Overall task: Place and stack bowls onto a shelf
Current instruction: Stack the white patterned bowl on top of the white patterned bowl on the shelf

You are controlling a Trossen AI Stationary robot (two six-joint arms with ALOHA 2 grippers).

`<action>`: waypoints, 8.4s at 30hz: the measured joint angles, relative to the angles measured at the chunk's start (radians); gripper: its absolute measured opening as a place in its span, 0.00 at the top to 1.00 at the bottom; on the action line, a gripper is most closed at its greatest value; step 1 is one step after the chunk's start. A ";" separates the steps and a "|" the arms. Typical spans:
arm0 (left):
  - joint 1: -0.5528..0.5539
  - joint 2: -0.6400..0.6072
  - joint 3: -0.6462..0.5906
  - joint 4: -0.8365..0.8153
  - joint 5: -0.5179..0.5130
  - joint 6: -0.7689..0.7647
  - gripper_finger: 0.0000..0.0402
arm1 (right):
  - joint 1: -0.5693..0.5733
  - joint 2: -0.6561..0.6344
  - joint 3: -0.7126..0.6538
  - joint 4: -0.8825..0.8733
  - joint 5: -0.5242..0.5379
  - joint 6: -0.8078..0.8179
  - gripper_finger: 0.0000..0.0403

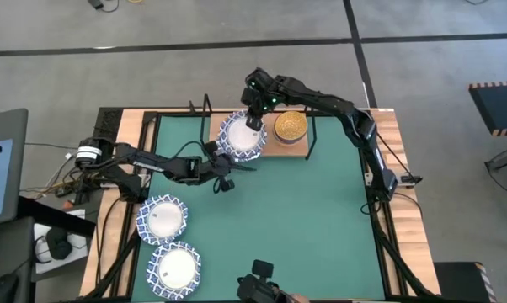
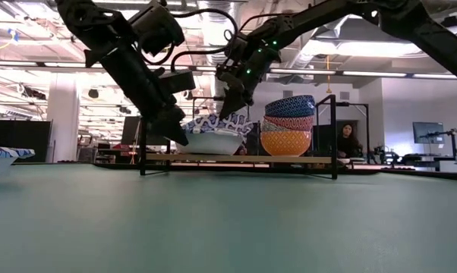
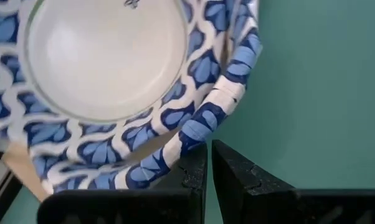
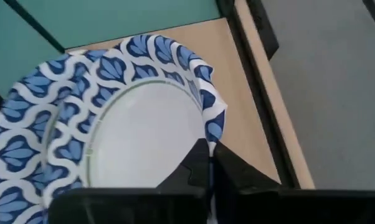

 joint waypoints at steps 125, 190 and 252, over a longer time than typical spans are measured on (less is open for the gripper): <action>-0.068 -0.322 0.412 -1.464 -0.532 -0.912 0.73 | 0.088 0.120 -0.035 0.205 0.160 -0.220 0.75; -0.450 -0.330 0.047 -1.113 0.273 -0.622 0.87 | 0.567 -0.793 -1.065 1.058 0.047 0.221 0.74; -0.256 -0.332 0.635 -1.118 -0.117 -0.452 0.98 | 0.577 -0.938 -1.065 0.687 0.140 0.277 0.74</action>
